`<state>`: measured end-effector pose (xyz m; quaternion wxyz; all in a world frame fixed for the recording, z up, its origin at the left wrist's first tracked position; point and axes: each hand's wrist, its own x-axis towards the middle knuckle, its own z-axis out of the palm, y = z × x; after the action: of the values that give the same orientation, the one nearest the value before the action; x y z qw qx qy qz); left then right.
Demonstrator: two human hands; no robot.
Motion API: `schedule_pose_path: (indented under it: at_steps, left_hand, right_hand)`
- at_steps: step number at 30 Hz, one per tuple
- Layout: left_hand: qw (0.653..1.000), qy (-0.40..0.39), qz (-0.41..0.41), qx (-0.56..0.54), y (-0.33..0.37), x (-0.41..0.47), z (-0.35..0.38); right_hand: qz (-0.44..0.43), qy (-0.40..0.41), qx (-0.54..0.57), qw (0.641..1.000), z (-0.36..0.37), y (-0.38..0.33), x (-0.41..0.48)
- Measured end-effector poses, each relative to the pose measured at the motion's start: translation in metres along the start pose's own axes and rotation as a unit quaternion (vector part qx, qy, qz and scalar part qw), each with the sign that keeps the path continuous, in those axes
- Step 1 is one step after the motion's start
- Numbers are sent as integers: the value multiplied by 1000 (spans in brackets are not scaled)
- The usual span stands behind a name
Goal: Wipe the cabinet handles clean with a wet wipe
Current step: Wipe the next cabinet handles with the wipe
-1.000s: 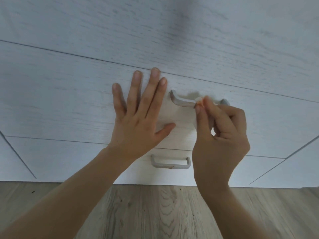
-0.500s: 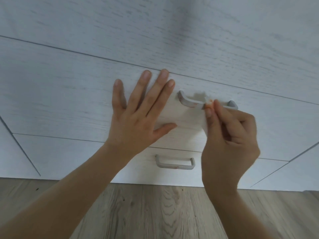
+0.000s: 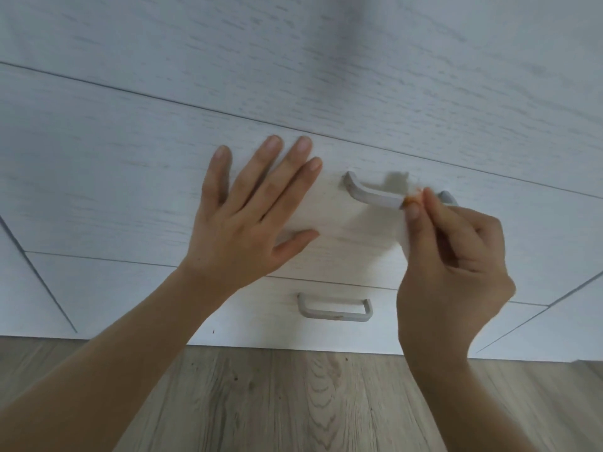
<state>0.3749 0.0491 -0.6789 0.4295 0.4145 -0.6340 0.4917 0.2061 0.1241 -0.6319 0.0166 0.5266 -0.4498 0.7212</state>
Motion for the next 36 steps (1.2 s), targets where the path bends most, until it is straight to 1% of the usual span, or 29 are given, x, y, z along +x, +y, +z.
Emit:
schedule_pose_path:
  at_steps: [5, 9, 12, 14, 16, 21, 30, 36]
  left_hand:
    - [1000, 0, -3, -4, -5, -5, 0]
    - [1000, 3, -3, -12, -7, -5, 0]
    - [1000, 6, 5, -24, -7, -5, -1]
    - [1000, 5, 6, -27, -8, -6, -2]
    - [1000, 6, 5, -29, -9, -6, -2]
    - [999, 4, 4, -31, -9, -7, -1]
    - [1000, -5, 7, -27, -9, -6, -3]
    - [1000, -8, 3, -25, -8, -6, -2]
  right_hand:
    - [-49, -39, -30, 998, 13, -6, -8]
    - [-31, -21, -3, 999, 16, -5, -11]
    - [-76, -48, -19, 996, 21, -11, -17]
    - [-87, -66, -23, 994, 26, -14, -20]
    - [-67, -67, -22, 995, 31, -15, -20]
    - [1, -34, 8, 999, 29, -17, -18]
    - [57, -17, 26, 998, 22, -25, -16]
    - [162, 24, 48, 985, 1, -20, -5]
